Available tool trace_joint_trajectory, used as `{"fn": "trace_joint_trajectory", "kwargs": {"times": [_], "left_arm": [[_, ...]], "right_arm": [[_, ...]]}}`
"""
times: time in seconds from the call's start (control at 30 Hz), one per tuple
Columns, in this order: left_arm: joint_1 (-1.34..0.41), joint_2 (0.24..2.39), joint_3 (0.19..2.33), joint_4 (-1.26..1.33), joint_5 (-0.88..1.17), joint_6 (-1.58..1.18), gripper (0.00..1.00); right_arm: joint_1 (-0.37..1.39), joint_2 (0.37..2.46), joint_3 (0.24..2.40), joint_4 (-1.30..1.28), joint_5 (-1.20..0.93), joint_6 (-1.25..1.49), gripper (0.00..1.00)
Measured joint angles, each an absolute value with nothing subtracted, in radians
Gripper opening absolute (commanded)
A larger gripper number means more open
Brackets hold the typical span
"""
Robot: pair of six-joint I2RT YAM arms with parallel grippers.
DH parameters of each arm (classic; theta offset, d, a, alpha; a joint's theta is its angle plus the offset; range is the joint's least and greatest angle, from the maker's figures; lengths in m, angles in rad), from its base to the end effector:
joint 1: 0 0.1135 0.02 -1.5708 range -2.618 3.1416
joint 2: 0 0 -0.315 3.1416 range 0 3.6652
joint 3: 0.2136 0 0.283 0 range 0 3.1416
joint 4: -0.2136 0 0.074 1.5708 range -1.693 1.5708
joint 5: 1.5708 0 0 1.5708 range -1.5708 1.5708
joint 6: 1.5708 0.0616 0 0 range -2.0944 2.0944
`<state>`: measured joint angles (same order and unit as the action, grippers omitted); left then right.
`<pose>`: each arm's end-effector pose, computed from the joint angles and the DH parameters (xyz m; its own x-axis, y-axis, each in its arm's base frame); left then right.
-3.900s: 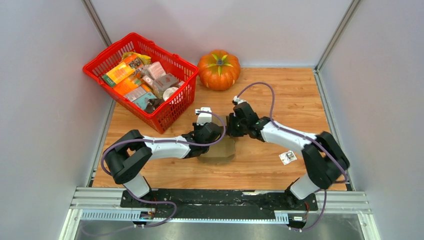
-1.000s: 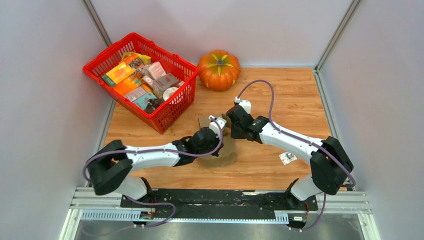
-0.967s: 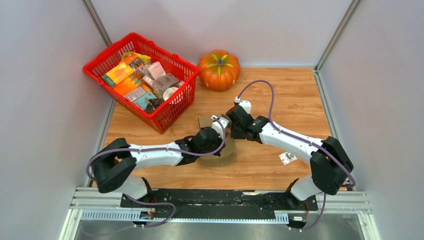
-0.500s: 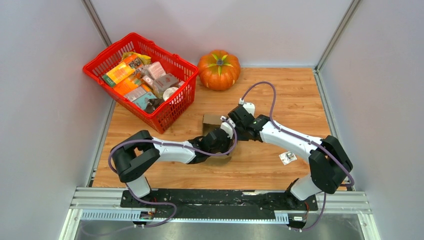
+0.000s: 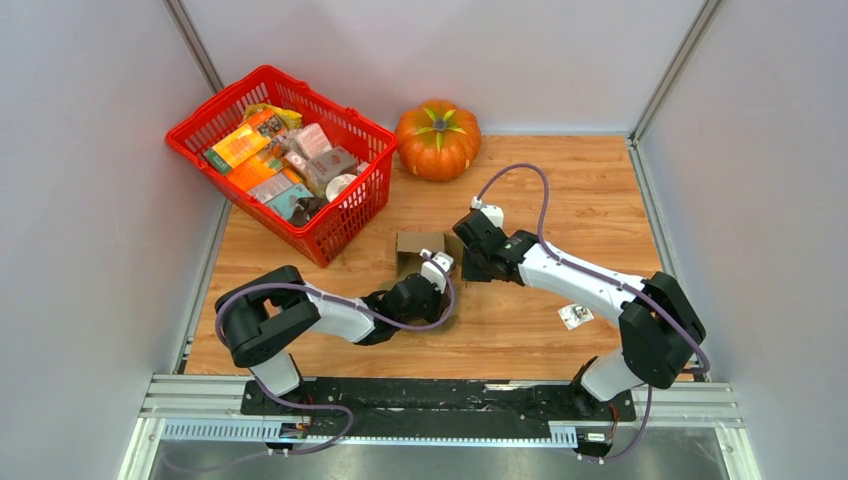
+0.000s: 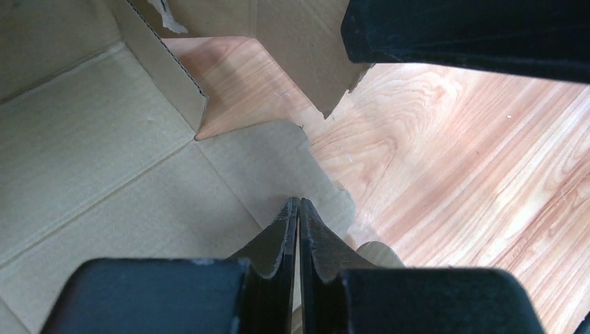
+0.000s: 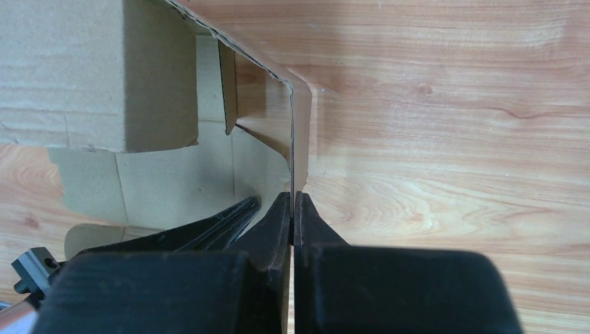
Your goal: Fold the paper box
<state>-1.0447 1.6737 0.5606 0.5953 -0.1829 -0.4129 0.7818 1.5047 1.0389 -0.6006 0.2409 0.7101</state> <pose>0.1831 -0.2930 0.1386 -0.5370 0.1391 -0.8320 0.6065 0.7492 -0.2662 0.2502 0.2277 0.2400 -0.8638 0.0345 -0.5026 -0.0518 0.9863 0.1567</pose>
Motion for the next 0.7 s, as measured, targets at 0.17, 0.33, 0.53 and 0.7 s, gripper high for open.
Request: {"fn": "trace_joint_trajectory", "kwargs": {"times": [0.17, 0.33, 0.53, 0.7], "left_arm": [[-1.045, 1.659, 0.544, 0.599, -0.184, -0.423, 0.03], [-1.045, 1.684, 0.519, 0.666, -0.187, -0.451, 0.01], [-1.045, 1.726, 0.519, 0.746, -0.194, -0.467, 0.00], [-1.045, 1.742, 0.513, 0.785, -0.194, -0.470, 0.00]], "right_arm": [[0.769, 1.495, 1.039, -0.600, 0.215, 0.711, 0.00], [0.764, 1.485, 1.043, -0.601, 0.183, 0.734, 0.00], [0.764, 1.485, 1.036, -0.566, 0.094, 0.826, 0.08], [0.764, 1.487, 0.956, -0.449, 0.017, 0.941, 0.20]]}}
